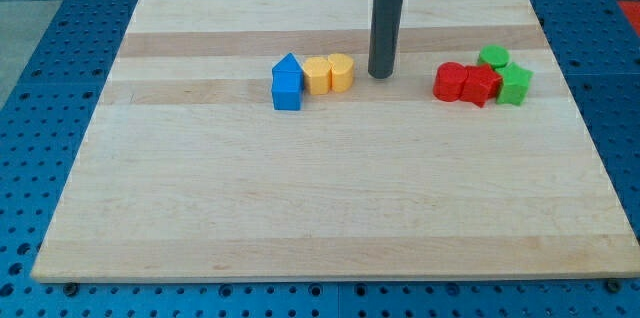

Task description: Push the yellow blocks into the blue cubes

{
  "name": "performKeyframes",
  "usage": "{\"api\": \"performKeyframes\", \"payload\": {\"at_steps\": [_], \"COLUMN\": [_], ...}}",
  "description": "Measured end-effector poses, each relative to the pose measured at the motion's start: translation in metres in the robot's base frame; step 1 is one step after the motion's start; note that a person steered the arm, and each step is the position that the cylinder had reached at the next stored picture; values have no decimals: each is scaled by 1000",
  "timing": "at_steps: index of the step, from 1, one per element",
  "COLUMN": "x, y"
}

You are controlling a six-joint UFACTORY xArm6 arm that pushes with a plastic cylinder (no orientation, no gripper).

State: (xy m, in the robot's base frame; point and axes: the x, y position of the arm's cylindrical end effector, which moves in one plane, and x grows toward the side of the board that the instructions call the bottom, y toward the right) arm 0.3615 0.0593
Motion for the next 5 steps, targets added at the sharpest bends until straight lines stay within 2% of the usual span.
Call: {"api": "performKeyframes", "payload": {"at_steps": [5], "x": [4], "y": [-41]}}
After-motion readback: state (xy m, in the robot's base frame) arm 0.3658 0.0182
